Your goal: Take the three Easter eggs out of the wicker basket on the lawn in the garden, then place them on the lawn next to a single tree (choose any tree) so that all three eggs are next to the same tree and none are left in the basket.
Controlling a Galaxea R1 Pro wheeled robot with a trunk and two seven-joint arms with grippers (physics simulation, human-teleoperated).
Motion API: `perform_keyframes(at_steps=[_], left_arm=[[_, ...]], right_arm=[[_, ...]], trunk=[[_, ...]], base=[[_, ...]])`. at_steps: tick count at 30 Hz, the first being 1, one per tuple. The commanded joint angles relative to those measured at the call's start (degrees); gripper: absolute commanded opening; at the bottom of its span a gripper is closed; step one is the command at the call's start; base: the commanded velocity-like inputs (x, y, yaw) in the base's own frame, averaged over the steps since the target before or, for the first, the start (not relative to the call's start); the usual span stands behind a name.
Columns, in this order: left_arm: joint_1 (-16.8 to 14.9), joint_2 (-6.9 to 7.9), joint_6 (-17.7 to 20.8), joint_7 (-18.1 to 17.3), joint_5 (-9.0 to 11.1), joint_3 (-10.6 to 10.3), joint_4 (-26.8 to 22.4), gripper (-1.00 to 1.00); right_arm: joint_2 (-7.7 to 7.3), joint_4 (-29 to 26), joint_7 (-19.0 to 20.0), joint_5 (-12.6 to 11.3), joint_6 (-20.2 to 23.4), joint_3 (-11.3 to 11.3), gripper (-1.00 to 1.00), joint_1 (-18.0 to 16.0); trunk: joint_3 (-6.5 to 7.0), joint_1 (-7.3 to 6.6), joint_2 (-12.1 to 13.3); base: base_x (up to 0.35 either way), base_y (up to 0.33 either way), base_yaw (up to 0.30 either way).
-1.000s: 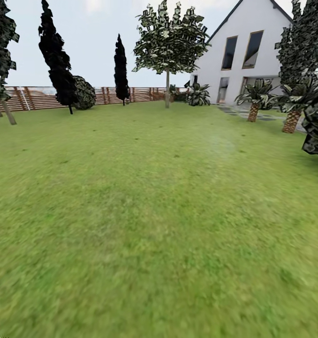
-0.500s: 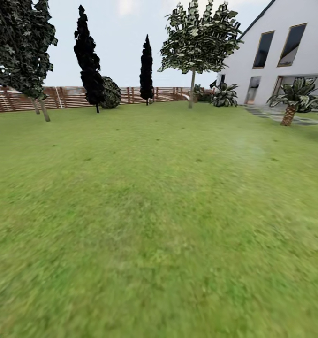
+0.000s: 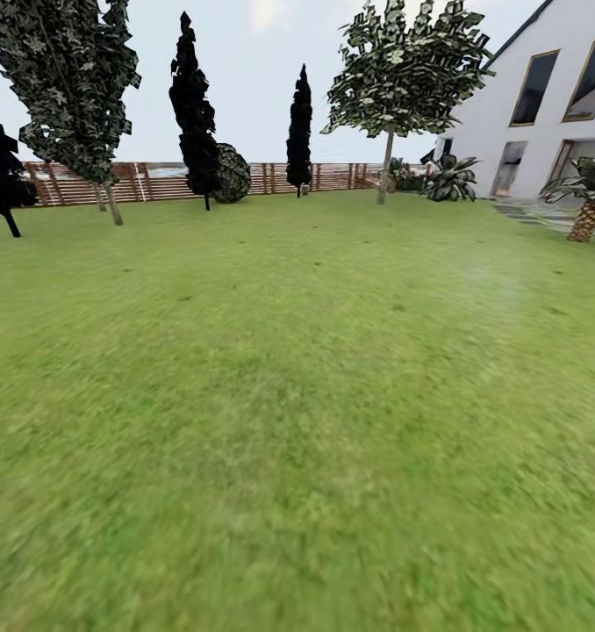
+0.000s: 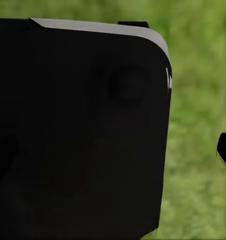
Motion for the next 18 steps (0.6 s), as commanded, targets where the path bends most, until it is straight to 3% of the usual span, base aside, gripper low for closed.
perform_keyframes(at_steps=[1,13,18], left_arm=[[0.0,0.0,-0.1,-0.1,0.1,0.1,0.0,1.0],[0.0,0.0,-0.1,-0.1,0.1,0.1,0.0,1.0],[0.0,0.0,-0.1,-0.1,0.1,0.0,0.0,1.0]], right_arm=[[-0.04,0.0,0.1,0.0,-0.2,0.0,1.0,0.0],[0.11,0.0,0.1,0.0,-0.2,0.0,1.0,0.0],[0.07,0.0,0.1,0.0,-0.2,0.0,1.0,0.0]], trunk=[[-0.05,0.03,0.0],[-0.05,0.03,0.0],[-0.05,0.03,0.0]], base=[[0.338,0.0,0.003],[0.338,0.0,0.003],[0.338,0.0,0.095]])
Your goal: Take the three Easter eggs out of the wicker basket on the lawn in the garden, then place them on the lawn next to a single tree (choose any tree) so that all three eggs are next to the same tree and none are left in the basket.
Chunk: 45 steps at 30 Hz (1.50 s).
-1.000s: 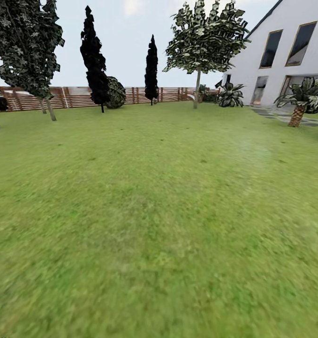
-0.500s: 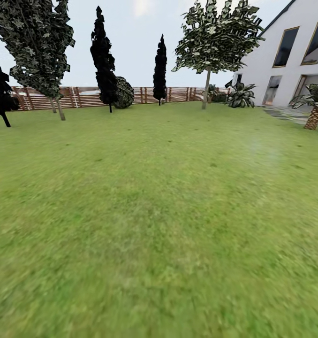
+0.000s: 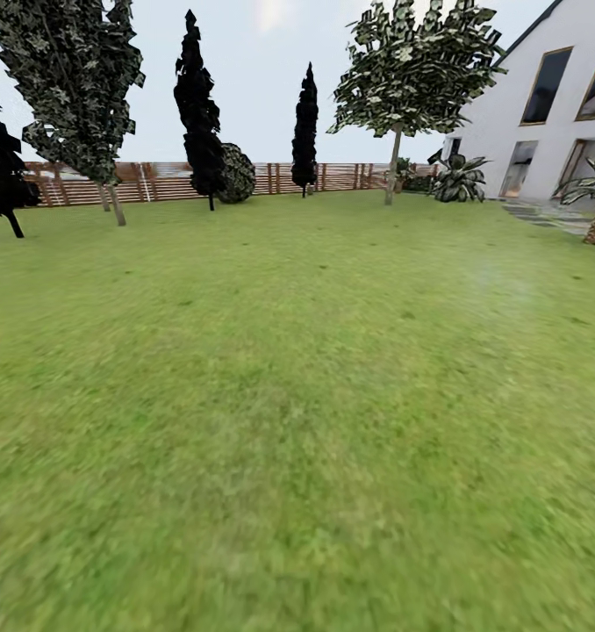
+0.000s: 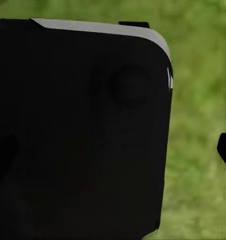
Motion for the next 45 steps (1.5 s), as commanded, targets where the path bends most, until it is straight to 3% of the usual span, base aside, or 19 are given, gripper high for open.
perform_keyframes(at_steps=[1,45], left_arm=[[0.0,0.0,-0.1,-0.1,0.1,0.0,0.0,1.0],[0.0,0.0,-0.1,-0.1,0.1,0.0,0.0,1.0]], right_arm=[[0.01,0.0,0.1,0.0,-0.2,0.0,1.0,0.0],[-0.02,0.0,0.1,0.0,-0.2,0.0,1.0,0.0]], trunk=[[-0.05,0.03,0.0],[-0.05,0.03,0.0]], base=[[0.338,0.0,0.17],[0.338,0.0,-0.009]])
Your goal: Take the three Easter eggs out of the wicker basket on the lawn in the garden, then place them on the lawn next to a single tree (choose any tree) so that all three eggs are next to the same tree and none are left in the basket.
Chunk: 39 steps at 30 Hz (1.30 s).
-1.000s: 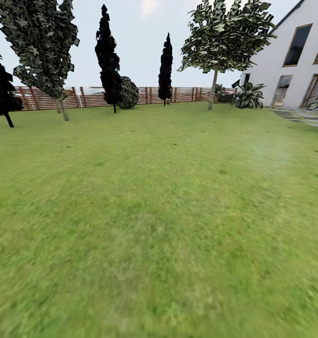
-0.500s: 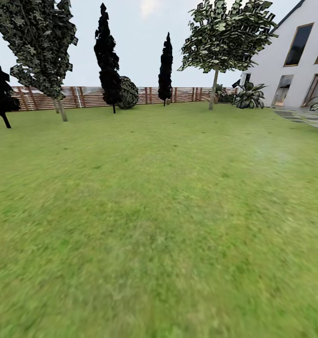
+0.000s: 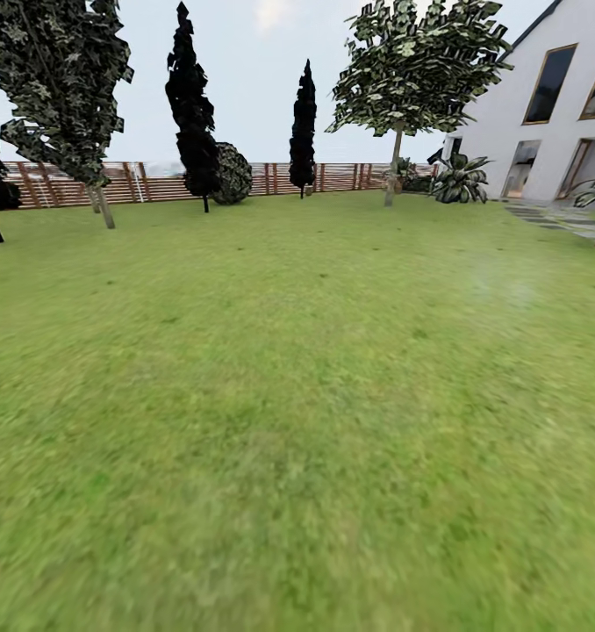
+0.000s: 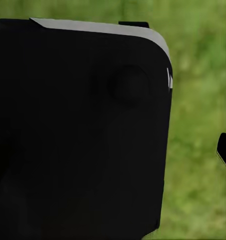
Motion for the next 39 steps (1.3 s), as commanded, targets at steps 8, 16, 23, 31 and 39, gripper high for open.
perform_keyframes(at_steps=[8,16,23,31,39], left_arm=[[0.0,0.0,-0.1,-0.1,0.1,0.1,0.0,1.0],[0.0,0.0,-0.1,-0.1,0.1,0.1,0.0,1.0],[0.0,0.0,-0.1,-0.1,0.1,0.1,0.0,1.0],[0.0,0.0,-0.1,-0.1,0.1,0.0,0.0,1.0],[0.0,0.0,-0.1,-0.1,0.1,0.0,0.0,1.0]], right_arm=[[0.01,0.1,0.1,0.0,-0.1,0.0,1.0,0.0],[0.03,0.1,0.1,0.0,-0.2,0.0,1.0,0.0],[0.1,0.1,0.1,0.0,-0.2,0.0,1.0,0.0],[0.16,0.1,0.1,0.0,-0.2,0.0,1.0,0.0],[0.19,0.1,0.1,0.0,-0.2,0.0,1.0,0.0]], trunk=[[-0.05,0.03,0.0],[-0.05,0.03,0.0],[-0.05,0.03,0.0],[-0.05,0.03,0.0],[-0.05,0.03,0.0]], base=[[0.337,0.0,0.0],[0.338,0.0,0.0],[0.338,0.0,0.0],[0.338,0.0,0.0],[0.338,0.0,0.0]])
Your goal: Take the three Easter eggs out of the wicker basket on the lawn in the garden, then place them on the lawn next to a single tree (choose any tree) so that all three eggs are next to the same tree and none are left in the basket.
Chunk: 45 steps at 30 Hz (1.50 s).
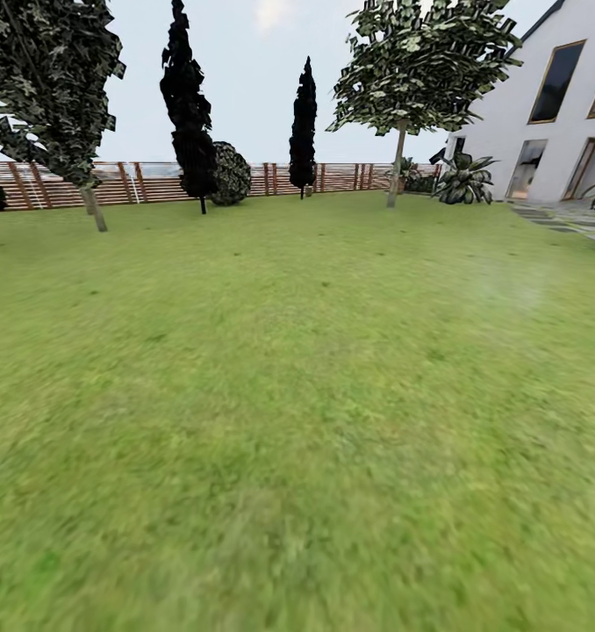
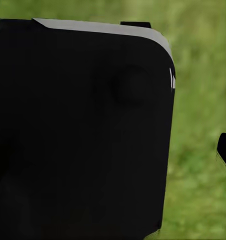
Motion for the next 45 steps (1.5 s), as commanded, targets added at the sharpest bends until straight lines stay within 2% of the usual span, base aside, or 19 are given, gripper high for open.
perform_keyframes(at_steps=[1,45], left_arm=[[0.0,0.0,-0.1,-0.1,0.1,0.0,0.0,1.0],[0.0,0.0,-0.1,-0.1,0.1,0.1,0.0,1.0]], right_arm=[[-0.02,0.1,0.1,0.0,-0.2,0.0,1.0,0.0],[-0.16,0.1,0.1,0.1,0.1,0.1,1.0,0.0]], trunk=[[-0.05,0.03,0.0],[-0.05,0.03,0.0]], base=[[0.338,0.0,0.0],[0.338,0.0,0.0]])
